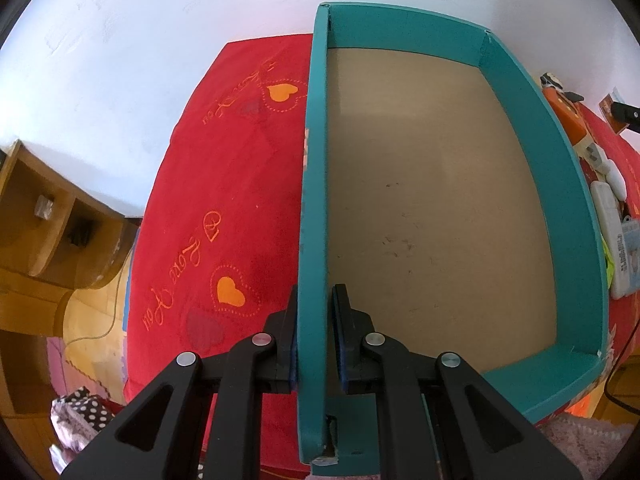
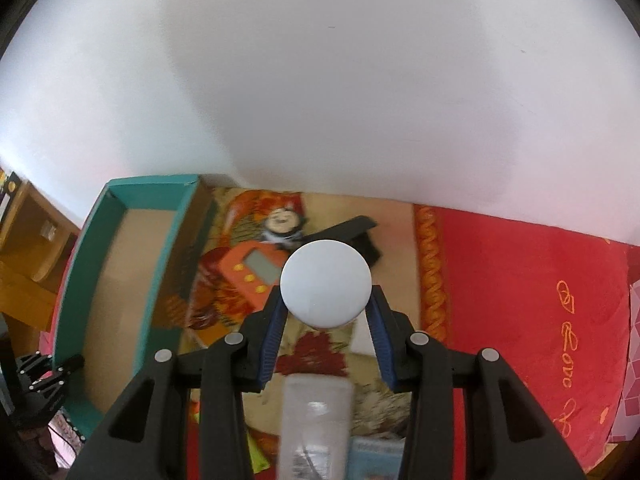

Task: Organize objects
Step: 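Carry the white jar into the teal box and release it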

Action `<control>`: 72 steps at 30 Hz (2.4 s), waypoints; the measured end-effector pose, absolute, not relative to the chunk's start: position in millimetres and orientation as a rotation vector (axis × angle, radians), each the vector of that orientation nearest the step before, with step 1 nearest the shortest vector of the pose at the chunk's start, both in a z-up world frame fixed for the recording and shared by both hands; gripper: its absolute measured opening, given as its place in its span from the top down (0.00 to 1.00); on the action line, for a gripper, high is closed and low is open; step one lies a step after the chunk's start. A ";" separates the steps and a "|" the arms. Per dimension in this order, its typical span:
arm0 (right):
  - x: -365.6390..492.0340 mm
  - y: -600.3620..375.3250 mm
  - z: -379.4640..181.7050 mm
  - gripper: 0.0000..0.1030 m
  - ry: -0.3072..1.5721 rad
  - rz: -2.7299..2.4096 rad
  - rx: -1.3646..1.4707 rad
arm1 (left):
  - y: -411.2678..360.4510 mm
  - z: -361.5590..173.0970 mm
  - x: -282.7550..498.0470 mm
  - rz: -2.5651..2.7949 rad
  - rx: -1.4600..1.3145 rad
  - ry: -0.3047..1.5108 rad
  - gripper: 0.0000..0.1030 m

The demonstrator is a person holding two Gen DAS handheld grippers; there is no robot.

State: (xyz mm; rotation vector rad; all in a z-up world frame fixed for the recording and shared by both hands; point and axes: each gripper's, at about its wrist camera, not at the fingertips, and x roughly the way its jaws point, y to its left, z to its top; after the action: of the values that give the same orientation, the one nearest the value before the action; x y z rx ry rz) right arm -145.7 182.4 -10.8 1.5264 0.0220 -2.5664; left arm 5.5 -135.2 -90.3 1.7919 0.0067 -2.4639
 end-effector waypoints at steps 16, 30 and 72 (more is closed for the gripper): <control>-116.0 129.8 2.0 0.61 0.064 -2.496 1.500 | -132.8 -90.5 3.9 -2.487 1.797 -0.023 0.86; -120.8 67.8 12.1 0.61 0.138 -2.404 1.437 | -133.3 -89.9 5.4 -2.496 1.794 -0.035 0.86; -216.6 -90.0 -72.4 0.61 0.330 -2.157 1.478 | -130.6 -89.4 7.6 -2.514 1.779 -0.077 0.86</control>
State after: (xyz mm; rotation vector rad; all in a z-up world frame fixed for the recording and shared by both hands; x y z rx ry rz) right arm -216.6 -90.0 -72.4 1.4777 0.3299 -2.1571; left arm 7.6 -130.6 -89.4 1.7791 -0.0774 -2.5140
